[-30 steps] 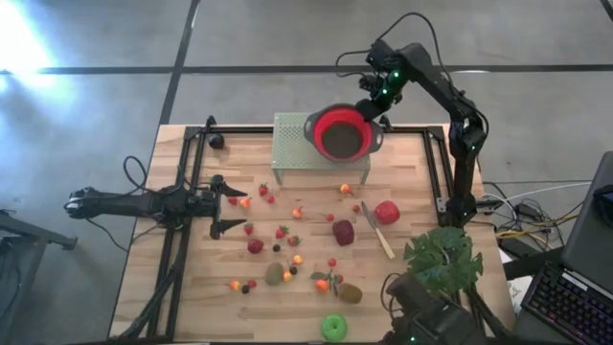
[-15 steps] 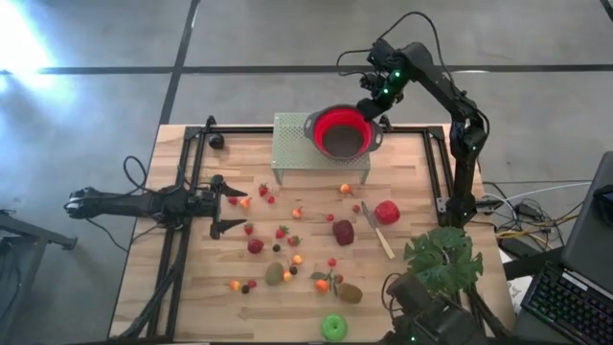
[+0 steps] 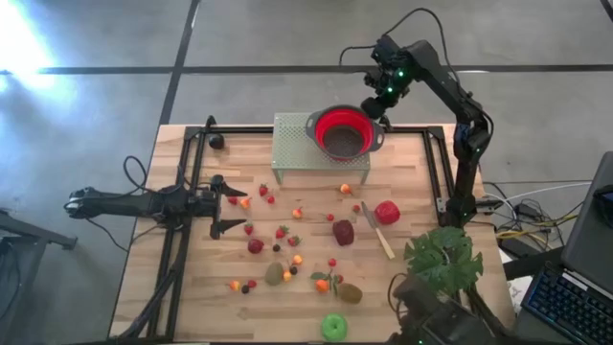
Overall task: Pick & Place Fruit
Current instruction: Put the brown kiwi into the black strainer bowl on the shelf
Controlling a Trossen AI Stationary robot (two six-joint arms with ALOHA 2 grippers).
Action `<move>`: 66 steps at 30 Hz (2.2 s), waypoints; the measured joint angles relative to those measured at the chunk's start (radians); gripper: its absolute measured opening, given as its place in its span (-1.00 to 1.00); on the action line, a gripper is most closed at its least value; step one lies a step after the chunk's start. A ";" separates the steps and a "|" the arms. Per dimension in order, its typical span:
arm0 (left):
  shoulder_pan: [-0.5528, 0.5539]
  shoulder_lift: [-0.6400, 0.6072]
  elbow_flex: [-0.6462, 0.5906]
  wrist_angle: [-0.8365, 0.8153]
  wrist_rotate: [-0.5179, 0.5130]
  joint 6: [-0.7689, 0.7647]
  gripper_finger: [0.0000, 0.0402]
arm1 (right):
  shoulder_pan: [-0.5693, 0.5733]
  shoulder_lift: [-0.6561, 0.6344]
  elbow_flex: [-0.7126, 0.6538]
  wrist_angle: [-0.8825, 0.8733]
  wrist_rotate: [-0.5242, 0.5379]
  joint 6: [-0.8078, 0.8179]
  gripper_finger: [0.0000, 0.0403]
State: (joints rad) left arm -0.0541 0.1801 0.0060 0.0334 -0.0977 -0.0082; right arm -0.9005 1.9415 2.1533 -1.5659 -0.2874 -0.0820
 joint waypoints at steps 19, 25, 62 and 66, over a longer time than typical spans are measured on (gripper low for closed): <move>0.000 0.000 0.000 0.000 0.000 0.000 0.93 | 0.232 -0.257 -0.016 0.199 -0.007 0.017 -0.41; 0.000 0.000 0.000 0.000 0.000 0.000 0.93 | 0.381 -0.301 -0.028 0.300 -0.012 0.026 -0.57; 0.000 0.000 0.000 0.000 0.000 0.000 0.93 | 0.851 -0.336 -0.164 0.685 -0.353 -0.176 -0.95; 0.000 0.000 0.000 0.000 0.000 0.000 0.93 | 0.848 -0.338 -0.246 0.770 -0.252 -0.144 -0.96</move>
State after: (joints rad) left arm -0.0544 0.1799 0.0063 0.0334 -0.0975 -0.0082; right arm -0.0526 1.6035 1.9071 -0.7956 -0.5391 -0.2256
